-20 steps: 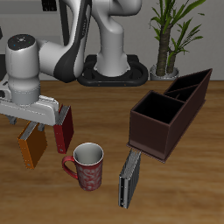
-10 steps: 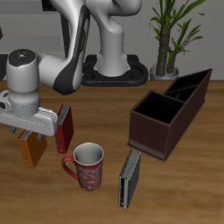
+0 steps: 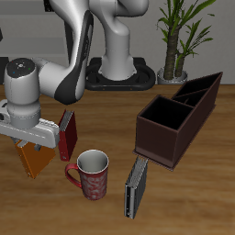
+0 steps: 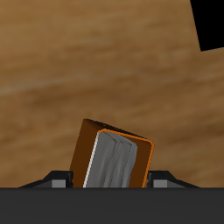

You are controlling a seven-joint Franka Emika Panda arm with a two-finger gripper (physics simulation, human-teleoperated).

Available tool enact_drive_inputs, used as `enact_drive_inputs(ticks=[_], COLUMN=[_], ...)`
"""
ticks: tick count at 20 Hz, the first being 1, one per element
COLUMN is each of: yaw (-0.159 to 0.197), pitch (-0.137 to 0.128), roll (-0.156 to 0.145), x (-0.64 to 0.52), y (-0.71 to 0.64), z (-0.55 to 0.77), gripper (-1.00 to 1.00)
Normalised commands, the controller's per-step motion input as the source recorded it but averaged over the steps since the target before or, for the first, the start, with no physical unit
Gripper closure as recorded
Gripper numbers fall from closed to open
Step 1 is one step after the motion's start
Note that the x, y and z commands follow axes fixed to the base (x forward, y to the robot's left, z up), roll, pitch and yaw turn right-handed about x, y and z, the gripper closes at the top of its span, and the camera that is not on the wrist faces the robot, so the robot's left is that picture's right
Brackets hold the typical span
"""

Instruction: Place the orange book into the left desk caddy's left compartment and place the striped book into the left desk caddy's right compartment and place the red book into the left desk caddy's right compartment

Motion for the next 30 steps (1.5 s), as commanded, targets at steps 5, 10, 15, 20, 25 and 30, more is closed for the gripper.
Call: enact_drive_inputs(ticks=[5, 10, 15, 20, 25, 30], yaw=[-0.015, -0.027, -0.011, -0.013, 0.024, 0.034], pitch=[-0.001, -0.030, -0.018, -0.082, -0.073, -0.083], roll=[0.002, -0.014, 0.000, -0.035, -0.001, -0.029], x=[-0.06, -0.10, -0.09, -0.40, -0.35, -0.52], y=[0.00, 0.01, 0.03, 0.18, 0.36, 0.52], z=[0.01, 0.21, 0.14, 0.98, 0.59, 0.54], gripper=[1.00, 1.00, 1.00, 1.00, 1.00, 1.00])
